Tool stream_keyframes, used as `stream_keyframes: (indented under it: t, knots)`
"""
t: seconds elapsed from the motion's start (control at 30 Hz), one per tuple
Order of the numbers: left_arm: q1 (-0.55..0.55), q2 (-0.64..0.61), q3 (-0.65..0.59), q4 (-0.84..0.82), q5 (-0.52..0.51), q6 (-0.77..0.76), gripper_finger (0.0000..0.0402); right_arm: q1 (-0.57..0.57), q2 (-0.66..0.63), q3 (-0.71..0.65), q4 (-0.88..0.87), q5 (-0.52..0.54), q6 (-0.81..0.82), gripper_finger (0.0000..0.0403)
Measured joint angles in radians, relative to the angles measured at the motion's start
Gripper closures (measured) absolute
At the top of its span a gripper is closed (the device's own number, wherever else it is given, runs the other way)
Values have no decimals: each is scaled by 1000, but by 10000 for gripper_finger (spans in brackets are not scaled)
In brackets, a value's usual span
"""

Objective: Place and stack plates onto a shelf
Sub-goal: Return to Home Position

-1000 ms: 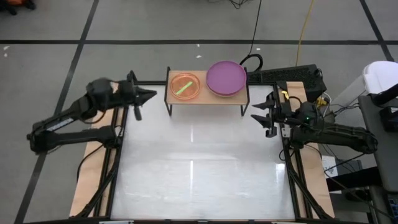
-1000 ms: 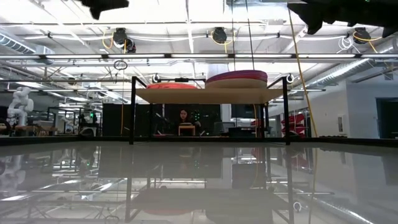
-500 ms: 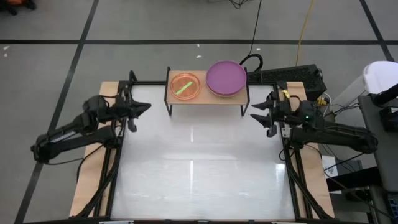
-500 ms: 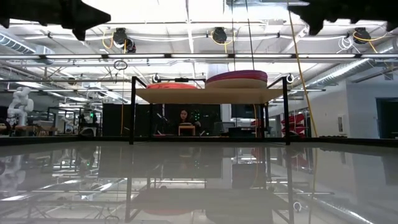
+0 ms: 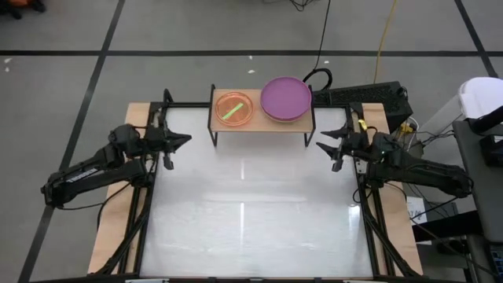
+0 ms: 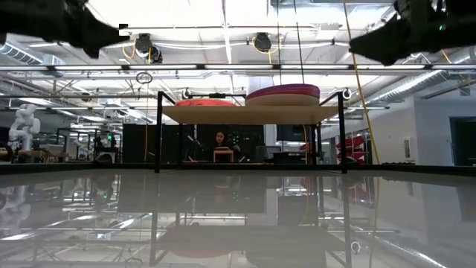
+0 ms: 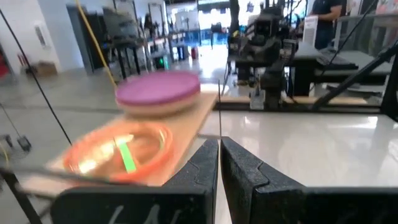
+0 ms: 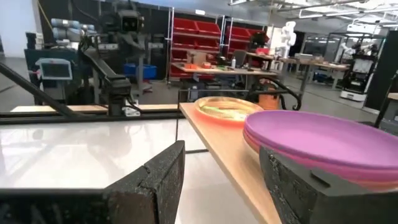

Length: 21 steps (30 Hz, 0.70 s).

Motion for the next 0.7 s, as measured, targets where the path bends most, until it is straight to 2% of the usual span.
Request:
stream_keyframes:
  t: [0.13,0.43,0.7]
  knots:
    - [0,-2,-100,84,0,-35,378,0,1,-107,126,-1,0,216]
    - [20,-2,-342,464,0,-70,378,0,1,-294,416,4,24,216]
    - [32,0,-371,513,3,-89,378,0,6,-295,383,30,41,216]
